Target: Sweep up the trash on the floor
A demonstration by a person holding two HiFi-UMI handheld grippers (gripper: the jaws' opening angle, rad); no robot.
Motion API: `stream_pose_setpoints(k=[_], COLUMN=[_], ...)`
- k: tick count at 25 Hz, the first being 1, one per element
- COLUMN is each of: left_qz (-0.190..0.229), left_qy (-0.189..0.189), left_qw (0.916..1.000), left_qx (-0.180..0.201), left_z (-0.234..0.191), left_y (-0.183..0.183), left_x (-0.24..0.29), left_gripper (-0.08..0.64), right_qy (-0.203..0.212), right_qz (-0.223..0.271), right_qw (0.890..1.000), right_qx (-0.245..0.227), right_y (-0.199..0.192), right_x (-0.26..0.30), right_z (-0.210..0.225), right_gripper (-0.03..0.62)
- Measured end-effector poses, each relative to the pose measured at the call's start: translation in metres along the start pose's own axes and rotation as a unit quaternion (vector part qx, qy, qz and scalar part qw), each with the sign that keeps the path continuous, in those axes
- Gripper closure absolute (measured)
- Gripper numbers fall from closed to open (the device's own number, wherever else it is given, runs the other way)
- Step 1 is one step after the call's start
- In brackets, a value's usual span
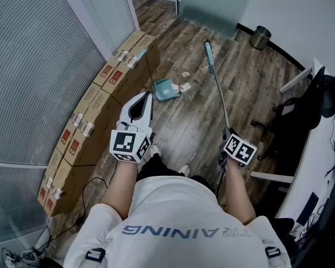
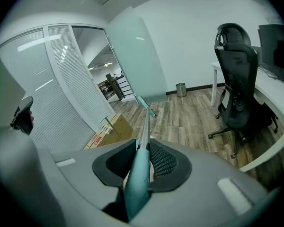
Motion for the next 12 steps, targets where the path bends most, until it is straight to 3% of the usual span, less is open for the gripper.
stream_pose_setpoints(k=[12], left_qz=[-0.008], left_qy=[0.004], left_qw=[1.0], left_qx=[-0.004], left_z=[-0.014], left_y=[-0.004], left_x=[0.001], left_gripper=[0.557], right_qy=[0.002], right_qz=[-0.006], right_qw=[1.0], right_qx=[-0.006], right_y=[-0.001], right_x=[0.01], right_z=[-0.012], right_gripper=[0.483])
Point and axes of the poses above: the fingertips, and each gripper's own axes: x forward along the fingers, z to its right, y out of its top, the point moved 5 cm from there along -x, backward along the fingers, and after that the axes turned 6 degrees about y, right-handed, at the moved point
